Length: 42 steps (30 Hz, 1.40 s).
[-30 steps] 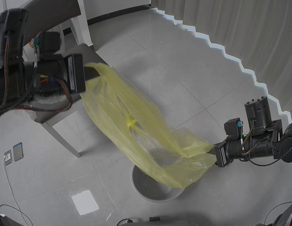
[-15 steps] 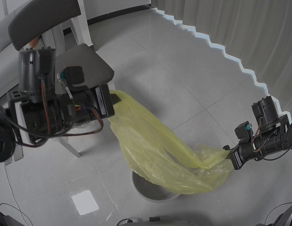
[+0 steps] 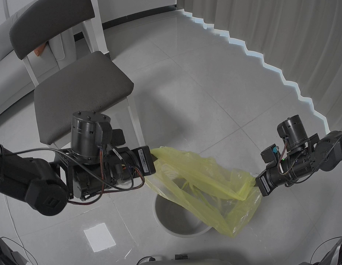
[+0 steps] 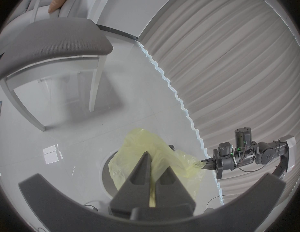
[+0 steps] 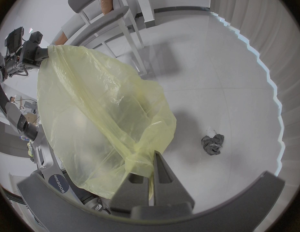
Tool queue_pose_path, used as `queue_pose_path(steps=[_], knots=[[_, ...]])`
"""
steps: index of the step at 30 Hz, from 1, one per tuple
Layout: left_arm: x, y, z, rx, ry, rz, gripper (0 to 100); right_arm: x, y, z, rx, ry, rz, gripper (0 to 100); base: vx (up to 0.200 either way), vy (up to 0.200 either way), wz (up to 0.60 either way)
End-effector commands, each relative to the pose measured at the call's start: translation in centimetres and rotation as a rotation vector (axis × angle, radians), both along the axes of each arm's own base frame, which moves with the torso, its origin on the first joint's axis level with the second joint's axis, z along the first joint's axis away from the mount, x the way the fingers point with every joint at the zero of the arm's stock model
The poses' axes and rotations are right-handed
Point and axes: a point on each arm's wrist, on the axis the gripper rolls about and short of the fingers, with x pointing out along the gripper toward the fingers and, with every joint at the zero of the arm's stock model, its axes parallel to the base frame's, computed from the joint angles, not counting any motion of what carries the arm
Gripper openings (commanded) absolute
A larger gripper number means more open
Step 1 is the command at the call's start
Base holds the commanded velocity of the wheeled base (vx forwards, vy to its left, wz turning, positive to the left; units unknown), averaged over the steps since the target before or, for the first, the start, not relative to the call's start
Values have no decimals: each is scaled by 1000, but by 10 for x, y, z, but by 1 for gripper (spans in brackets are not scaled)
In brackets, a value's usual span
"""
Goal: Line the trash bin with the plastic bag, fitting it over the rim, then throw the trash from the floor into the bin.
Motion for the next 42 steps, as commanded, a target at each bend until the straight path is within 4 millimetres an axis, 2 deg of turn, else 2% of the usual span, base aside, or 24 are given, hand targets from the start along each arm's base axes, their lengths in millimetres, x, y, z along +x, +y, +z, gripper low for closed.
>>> queue_pose_path(steps=[1, 9, 19, 21, 25, 29, 32, 33, 34, 36, 39, 40, 42], knots=[[-8, -6, -16, 18, 28, -29, 0, 0, 2, -14, -3, 55, 16, 0, 0, 0, 0], [-24, -2, -24, 37, 44, -49, 0, -17, 4, -24, -5, 109, 46, 0, 0, 0, 0], [-54, 21, -21, 36, 44, -54, 0, -39, 32, -19, 17, 118, 126, 0, 0, 0, 0], [-64, 30, -22, 36, 47, -50, 0, -46, 45, -21, 21, 137, 144, 0, 0, 0, 0], [-67, 35, -25, 42, 60, -43, 0, -48, 50, -22, 19, 139, 155, 0, 0, 0, 0], [-57, 35, -34, 61, 92, -26, 0, -32, 52, -27, 23, 139, 129, 0, 0, 0, 0], [-33, 24, -40, 49, 77, -6, 0, -8, 43, -31, 34, 128, 66, 0, 0, 0, 0], [-33, 24, -40, 49, 77, -6, 0, -8, 43, -31, 34, 128, 66, 0, 0, 0, 0], [-18, 22, -46, 39, 67, 12, 0, 4, 38, -33, 42, 125, 36, 0, 0, 0, 0], [-2, 16, -52, 19, 44, 17, 0, 18, 32, -37, 42, 127, 3, 0, 0, 0, 0], [15, 7, -60, -1, 22, 8, 0, 34, 24, -42, 44, 126, -36, 0, 0, 0, 0], [15, 7, -60, -1, 22, 8, 0, 34, 24, -42, 44, 126, -36, 0, 0, 0, 0], [31, 1, -63, -11, 16, 8, 0, 44, 19, -49, 40, 136, -59, 0, 0, 0, 0]])
